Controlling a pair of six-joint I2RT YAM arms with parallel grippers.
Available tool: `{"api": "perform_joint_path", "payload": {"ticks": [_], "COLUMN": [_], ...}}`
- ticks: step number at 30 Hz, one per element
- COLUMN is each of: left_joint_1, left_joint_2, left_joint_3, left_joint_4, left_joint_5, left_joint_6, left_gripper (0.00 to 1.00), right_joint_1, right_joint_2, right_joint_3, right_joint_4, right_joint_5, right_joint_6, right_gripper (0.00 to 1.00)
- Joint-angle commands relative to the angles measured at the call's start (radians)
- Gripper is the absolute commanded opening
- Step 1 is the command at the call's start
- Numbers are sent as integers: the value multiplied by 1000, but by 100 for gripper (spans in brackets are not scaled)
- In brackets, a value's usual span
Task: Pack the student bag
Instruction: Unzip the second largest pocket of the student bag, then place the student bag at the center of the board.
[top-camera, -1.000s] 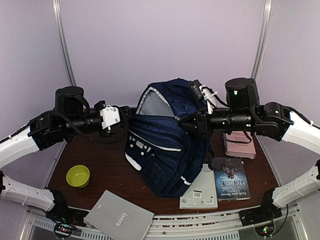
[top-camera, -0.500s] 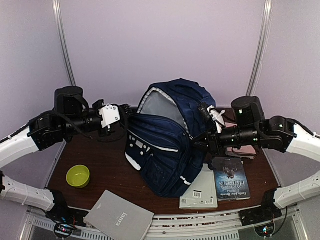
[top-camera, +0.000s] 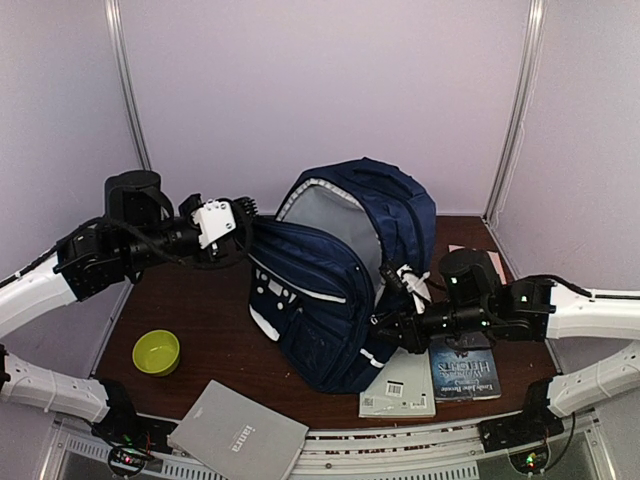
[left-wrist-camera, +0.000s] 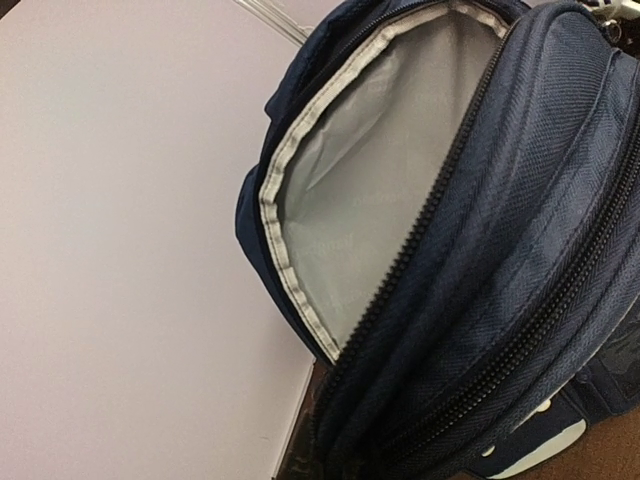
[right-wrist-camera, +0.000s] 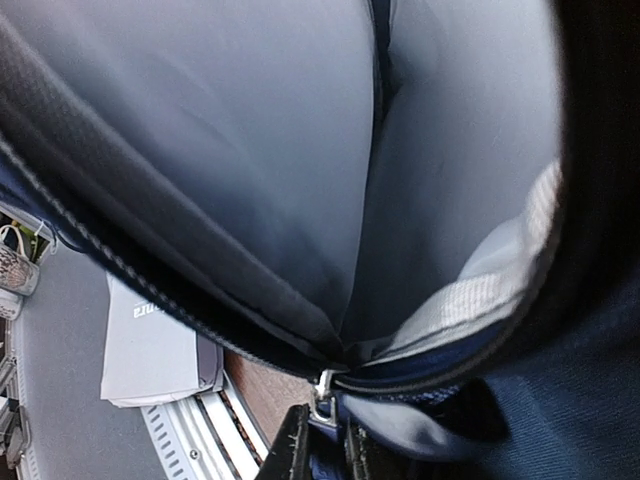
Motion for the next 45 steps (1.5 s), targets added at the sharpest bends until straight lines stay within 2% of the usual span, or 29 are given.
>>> {"api": "perform_joint_path", "payload": {"ticks": [1,5,7,11,15,18,20,22,25,29,32,34,35,38,42,43,45], "left_joint_1": [31,31,30,31,31,30,30,30,31,30,30,30,31,31,51,64,91], "left_joint_2": [-49,-51,-59,-63,-63,-62,-60,-59,-57,-60,-57,-50,-46,-33,-17,-11,24], "left_joint_3": [8,4,-5,-13,-13,-13,-12,-13,-14,-15,-20,-20,-22,-23,-5,10,57], "left_joint_4": [153,151,154,150,140,137,137,135,135,138,144,153,159,186,253,273,313], "left_joint_5": [-52,-26,2,39,67,76,77,81,80,78,71,61,50,4,-21,-22,-33], "left_joint_6": [-34,-34,-24,-12,-5,-6,-6,-6,-5,-5,-6,-7,-8,-15,-31,-39,-55], "left_gripper": [0,0,0,0,0,0,0,0,0,0,0,0,0,0,0,0,0], "right_joint_1": [28,30,29,29,29,29,29,29,29,30,30,29,28,19,-24,-39,-60], "right_joint_2": [13,-32,-63,-147,-149,-75,3,99,247,389,473,496,496,434,329,305,267], "right_joint_3": [-28,-1,34,155,419,615,736,856,1026,1155,1196,1189,1170,1052,878,826,722], "right_joint_4": [22,-18,-72,-167,-333,-430,-496,-550,-624,-706,-785,-812,-802,-692,-516,-455,-312], "right_joint_5": [-1,12,3,-37,32,195,334,423,446,516,564,565,556,528,491,471,425], "right_joint_6": [36,21,2,-23,-16,-26,-54,-85,-117,-155,-170,-164,-155,-139,-92,-74,-29], "right_gripper": [0,2,11,40,49,53,74,86,92,95,91,76,64,40,14,1,0]}}
